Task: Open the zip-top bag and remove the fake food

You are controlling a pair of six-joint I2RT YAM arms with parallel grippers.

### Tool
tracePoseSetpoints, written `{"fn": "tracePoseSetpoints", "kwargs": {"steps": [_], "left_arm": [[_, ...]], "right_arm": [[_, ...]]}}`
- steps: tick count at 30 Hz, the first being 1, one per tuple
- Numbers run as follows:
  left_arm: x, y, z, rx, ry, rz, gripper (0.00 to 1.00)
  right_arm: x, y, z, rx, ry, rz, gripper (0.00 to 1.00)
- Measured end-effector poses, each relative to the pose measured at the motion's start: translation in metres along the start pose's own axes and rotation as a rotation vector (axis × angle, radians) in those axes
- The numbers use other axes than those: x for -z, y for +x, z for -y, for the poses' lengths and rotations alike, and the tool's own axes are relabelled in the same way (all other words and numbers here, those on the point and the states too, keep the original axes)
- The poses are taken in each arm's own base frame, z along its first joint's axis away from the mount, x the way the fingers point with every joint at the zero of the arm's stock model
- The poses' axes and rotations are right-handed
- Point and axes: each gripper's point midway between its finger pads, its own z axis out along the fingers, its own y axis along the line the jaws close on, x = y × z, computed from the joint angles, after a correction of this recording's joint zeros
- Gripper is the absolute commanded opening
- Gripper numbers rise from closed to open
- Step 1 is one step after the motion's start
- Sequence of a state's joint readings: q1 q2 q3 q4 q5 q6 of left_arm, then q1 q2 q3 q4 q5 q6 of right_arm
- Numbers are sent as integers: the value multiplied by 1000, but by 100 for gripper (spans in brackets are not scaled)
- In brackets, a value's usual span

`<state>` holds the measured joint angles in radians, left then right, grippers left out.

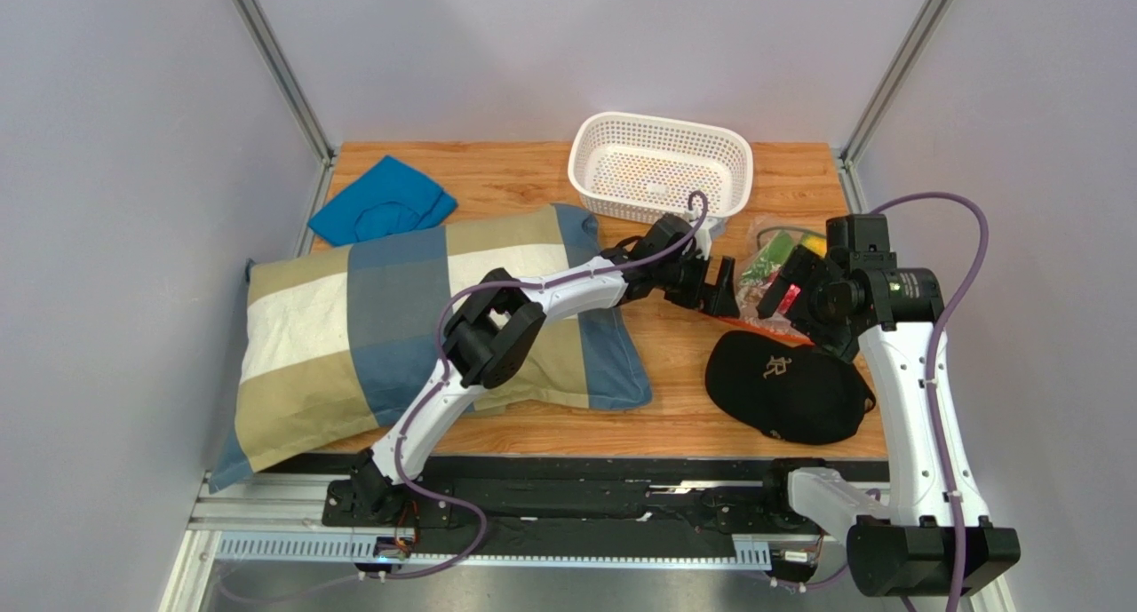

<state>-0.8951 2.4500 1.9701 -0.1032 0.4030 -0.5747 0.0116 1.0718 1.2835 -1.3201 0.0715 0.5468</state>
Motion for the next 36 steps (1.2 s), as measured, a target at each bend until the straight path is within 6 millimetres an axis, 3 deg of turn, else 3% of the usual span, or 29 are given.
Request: {"fn": "tracePoseSetpoints", "kwargs": {"steps": [5, 9, 15, 19, 23, 26, 29, 30, 33, 36], "left_arm": [[0, -2, -7, 10, 12, 11, 99], [11, 4, -25, 14, -37, 17, 99], [25, -24, -26, 0, -48, 73, 94], [6, -50, -7, 43, 118, 80, 93], [-9, -18, -14, 128, 163, -1, 91], [-13, -8, -9, 162, 210, -31, 80], [-12, -4, 0, 198, 238, -54, 33], [-12, -3, 2, 209, 249, -59, 11], [-10, -4, 9, 263, 277, -74, 0], [-6, -9, 16, 320, 300, -65, 0]], "right_arm": [[-8, 7, 5, 13, 25, -27, 94], [-8, 7, 7, 13, 36, -30, 94], [-6, 9, 9, 3, 40, -31, 94], [-5, 8, 8, -3, 39, -28, 94], [-3, 1, 4, -2, 37, -23, 94], [-3, -6, 2, -3, 41, -10, 94], [-3, -8, 4, -11, 55, -5, 95], [-4, -8, 6, -22, 60, -1, 95], [-11, -5, 16, -62, 87, -4, 95], [-18, 3, 27, -96, 121, -22, 96]]}}
